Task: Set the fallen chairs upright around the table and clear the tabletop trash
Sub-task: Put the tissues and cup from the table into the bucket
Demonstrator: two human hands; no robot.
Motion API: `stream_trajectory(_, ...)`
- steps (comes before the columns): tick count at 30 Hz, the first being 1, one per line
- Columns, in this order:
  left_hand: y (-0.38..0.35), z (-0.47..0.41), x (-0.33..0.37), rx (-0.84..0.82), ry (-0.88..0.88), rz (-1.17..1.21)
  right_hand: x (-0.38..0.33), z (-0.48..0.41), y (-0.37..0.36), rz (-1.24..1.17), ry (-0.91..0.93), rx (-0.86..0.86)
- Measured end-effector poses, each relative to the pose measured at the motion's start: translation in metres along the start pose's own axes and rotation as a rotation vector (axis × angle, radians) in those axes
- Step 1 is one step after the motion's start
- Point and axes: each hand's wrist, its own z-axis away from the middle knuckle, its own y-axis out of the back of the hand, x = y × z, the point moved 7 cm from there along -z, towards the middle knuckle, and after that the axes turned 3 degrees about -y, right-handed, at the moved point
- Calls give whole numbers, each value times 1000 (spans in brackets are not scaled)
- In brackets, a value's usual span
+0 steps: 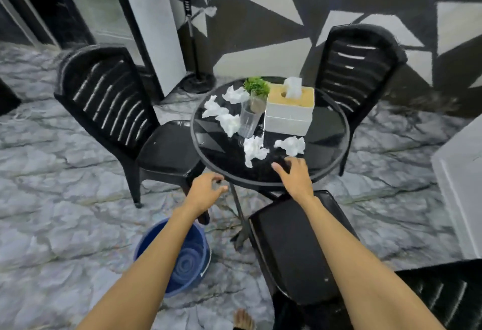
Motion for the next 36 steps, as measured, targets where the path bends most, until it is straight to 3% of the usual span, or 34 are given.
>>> stream_trajectory(5,-30,-87,28,-50,-162,-24,20,-67,23,-109,-90,209)
stream_trajectory(9,-57,-138,35,-71,-231,-77,33,-102,10,-96,-133,232)
stream_trajectory(16,-96,-171,29,-163,-326,-237,33,-128,-32,125,38,223)
stream_trajectory(21,-69,-157,20,-28,-368,-127,30,-103,-38,169,68,369)
stream_trajectory(25,-27,-140,-14,46,-207,90,11,-73,-48,115,0,364)
stream_trajectory(29,18,-108,-72,119,-60,236,-31,-25,-87,-137,-7,274)
stream_trajectory(36,45,-41,-212,80,161,260,-72,57,-232,-162,-21,-54)
